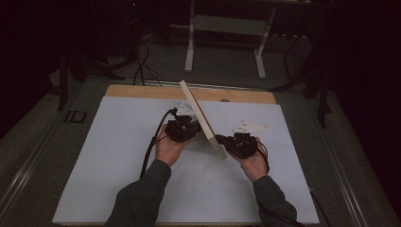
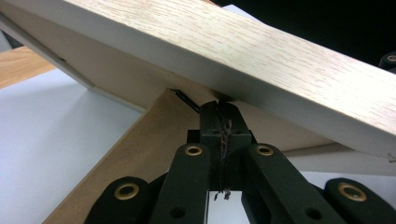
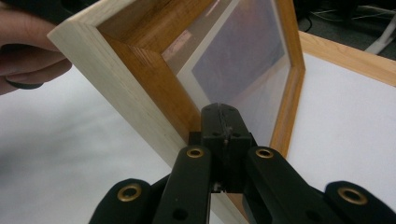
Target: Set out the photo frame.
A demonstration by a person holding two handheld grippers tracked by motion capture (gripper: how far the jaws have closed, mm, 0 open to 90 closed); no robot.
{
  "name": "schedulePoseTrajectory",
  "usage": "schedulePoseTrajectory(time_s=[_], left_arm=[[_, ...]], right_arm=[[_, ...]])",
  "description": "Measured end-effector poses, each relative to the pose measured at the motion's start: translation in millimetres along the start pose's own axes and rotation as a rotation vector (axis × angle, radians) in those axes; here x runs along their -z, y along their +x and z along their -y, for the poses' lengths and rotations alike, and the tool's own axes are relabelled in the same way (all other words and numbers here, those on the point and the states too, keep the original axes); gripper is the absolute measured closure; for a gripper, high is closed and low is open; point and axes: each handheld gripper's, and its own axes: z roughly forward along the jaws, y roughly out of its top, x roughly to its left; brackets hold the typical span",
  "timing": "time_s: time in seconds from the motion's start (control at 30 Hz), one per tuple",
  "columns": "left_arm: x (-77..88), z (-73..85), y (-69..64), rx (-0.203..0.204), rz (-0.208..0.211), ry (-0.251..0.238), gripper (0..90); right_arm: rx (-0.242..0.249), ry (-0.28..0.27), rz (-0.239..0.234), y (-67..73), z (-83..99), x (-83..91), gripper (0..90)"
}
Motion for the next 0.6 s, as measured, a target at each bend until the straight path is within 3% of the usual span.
schedulePoseTrajectory(time_s=[0.17, 0.6], left_arm=[[3.5, 3.2, -2.1, 0.001, 0.025, -0.014, 90.0], [8.3, 2.5, -0.7, -0.002, 0.027, -0.026, 90.0]], right_arm=[[0.01, 0.004, -0.009, 0.9, 0.2, 0.2, 90.0], [0.027, 0.021, -0.027, -0.1, 3.6, 4.3, 90.0]])
